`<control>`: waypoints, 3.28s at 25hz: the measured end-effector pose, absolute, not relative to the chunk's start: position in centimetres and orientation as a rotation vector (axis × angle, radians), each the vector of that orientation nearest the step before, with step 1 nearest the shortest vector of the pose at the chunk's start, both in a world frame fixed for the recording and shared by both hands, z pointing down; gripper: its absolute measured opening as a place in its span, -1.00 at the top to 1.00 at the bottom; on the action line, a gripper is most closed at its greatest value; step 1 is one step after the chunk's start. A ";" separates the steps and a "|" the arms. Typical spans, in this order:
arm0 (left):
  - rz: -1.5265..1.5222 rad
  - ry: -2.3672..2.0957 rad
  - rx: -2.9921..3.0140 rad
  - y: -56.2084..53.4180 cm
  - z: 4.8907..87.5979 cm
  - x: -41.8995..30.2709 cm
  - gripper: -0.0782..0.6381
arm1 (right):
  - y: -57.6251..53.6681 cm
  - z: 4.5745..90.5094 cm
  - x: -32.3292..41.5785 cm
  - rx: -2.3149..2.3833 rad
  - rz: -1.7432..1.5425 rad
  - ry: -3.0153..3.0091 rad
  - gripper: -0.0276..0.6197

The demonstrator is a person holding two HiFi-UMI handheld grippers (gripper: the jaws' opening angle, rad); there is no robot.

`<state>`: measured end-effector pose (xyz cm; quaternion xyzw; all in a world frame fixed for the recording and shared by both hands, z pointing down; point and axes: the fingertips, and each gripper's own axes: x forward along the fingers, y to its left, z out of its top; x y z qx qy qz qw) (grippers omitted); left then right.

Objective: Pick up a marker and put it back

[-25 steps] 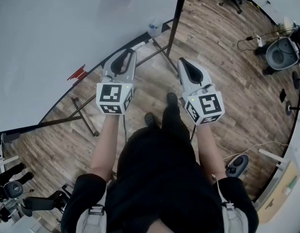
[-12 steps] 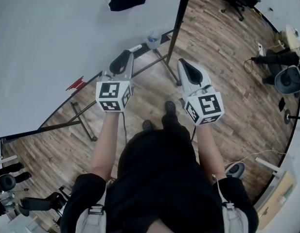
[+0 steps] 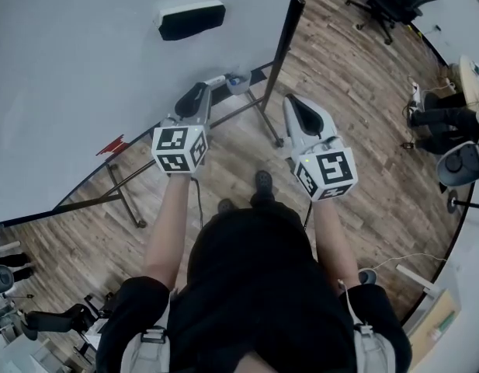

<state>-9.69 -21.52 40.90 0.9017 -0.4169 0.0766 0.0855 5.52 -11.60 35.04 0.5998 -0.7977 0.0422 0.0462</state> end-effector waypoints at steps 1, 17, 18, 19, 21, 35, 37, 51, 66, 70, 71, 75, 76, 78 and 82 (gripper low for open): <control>0.230 -1.243 2.681 -21.7 41.1 -9.4 0.57 | -11.8 35.0 5.8 1.825 0.130 -2.439 0.91; 0.364 -1.232 2.615 -23.2 44.8 -5.1 0.57 | -14.8 36.0 9.4 1.736 0.157 -2.491 0.91; 0.370 -1.237 2.610 -23.3 44.9 -4.8 0.57 | -14.8 36.0 9.7 1.734 0.157 -2.492 0.91; 0.377 -1.243 2.605 -23.4 45.0 -4.6 0.57 | -14.9 36.0 10.1 1.732 0.158 -2.493 0.91; 0.390 -1.255 2.594 -23.6 45.3 -4.1 0.57 | -15.1 36.0 10.7 1.727 0.160 -2.496 0.91; 0.474 -1.330 2.524 -24.9 48.0 -3.1 0.56 | -16.7 36.6 12.7 1.685 0.178 -2.525 0.91; 0.471 -1.332 2.526 -24.9 48.1 -3.1 0.56 | -16.6 36.7 12.8 1.683 0.179 -2.524 0.91; 0.514 -1.281 2.543 -24.3 48.7 -2.4 0.38 | -16.2 36.5 12.9 1.686 0.172 -2.521 0.91; 0.478 -1.283 2.580 -22.3 46.7 -5.4 0.38 | -14.5 35.6 9.4 1.692 0.149 -2.528 0.91; 0.460 -1.261 2.598 -21.5 46.6 -6.6 0.39 | -13.8 35.8 8.0 1.706 0.145 -2.512 0.91; 0.457 -1.255 2.601 -21.2 46.5 -7.0 0.40 | -13.4 35.8 7.6 1.710 0.145 -2.507 0.91; 0.443 -1.233 2.617 -20.0 46.3 -8.4 0.45 | -12.0 35.9 6.0 1.731 0.143 -2.484 0.91; 0.438 -1.228 2.623 -19.6 46.1 -8.8 0.47 | -11.5 35.8 5.6 1.738 0.142 -2.479 0.91; 0.426 -1.218 2.636 -18.9 45.6 -9.3 0.50 | -10.6 35.7 5.0 1.753 0.141 -2.468 0.91; 0.401 -1.185 2.672 -17.7 44.7 -10.0 0.55 | -9.1 35.5 3.9 1.790 0.137 -2.444 0.91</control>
